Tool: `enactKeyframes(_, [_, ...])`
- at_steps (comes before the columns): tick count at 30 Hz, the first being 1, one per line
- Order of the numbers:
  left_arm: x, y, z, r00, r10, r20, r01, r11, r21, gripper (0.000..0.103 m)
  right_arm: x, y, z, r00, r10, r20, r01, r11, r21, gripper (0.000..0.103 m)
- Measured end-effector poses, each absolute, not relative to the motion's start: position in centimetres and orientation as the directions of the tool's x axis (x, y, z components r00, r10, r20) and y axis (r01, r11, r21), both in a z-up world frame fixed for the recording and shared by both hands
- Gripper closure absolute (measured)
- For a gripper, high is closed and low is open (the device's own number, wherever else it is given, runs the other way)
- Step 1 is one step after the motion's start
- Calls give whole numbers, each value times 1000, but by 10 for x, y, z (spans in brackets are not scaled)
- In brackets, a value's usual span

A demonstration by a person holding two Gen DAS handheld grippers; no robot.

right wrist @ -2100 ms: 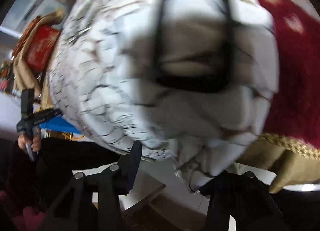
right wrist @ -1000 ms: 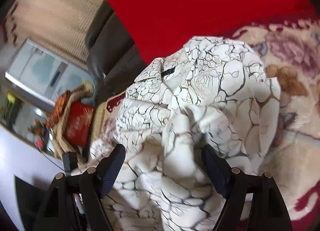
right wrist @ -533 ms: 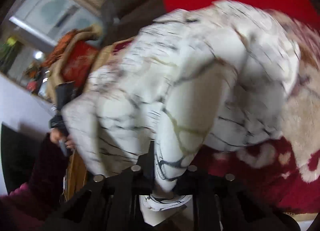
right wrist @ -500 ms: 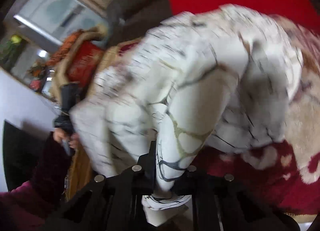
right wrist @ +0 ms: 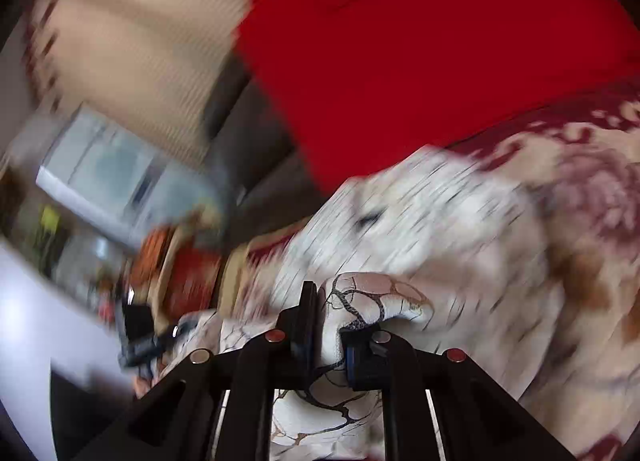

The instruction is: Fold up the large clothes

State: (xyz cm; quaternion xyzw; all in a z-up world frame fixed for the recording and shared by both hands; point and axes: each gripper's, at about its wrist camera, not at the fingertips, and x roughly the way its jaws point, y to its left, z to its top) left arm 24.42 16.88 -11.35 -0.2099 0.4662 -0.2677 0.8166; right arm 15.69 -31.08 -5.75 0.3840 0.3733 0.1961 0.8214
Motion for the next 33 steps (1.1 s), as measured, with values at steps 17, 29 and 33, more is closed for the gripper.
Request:
enactKeyframes(17, [307, 210, -174, 582, -588, -561, -40, 669, -743, 93, 167, -426, -105, 859, 409, -308, 188, 306, 933, 11])
enactKeyframes(29, [246, 152, -129, 689, -344, -639, 70, 908, -413, 36, 218, -215, -89, 423, 459, -781, -127, 884, 450, 55])
enactKeyframes(33, [270, 95, -154, 519, -369, -771, 192, 929, -315, 36, 272, -212, -100, 487, 311, -816, -36, 941, 337, 55])
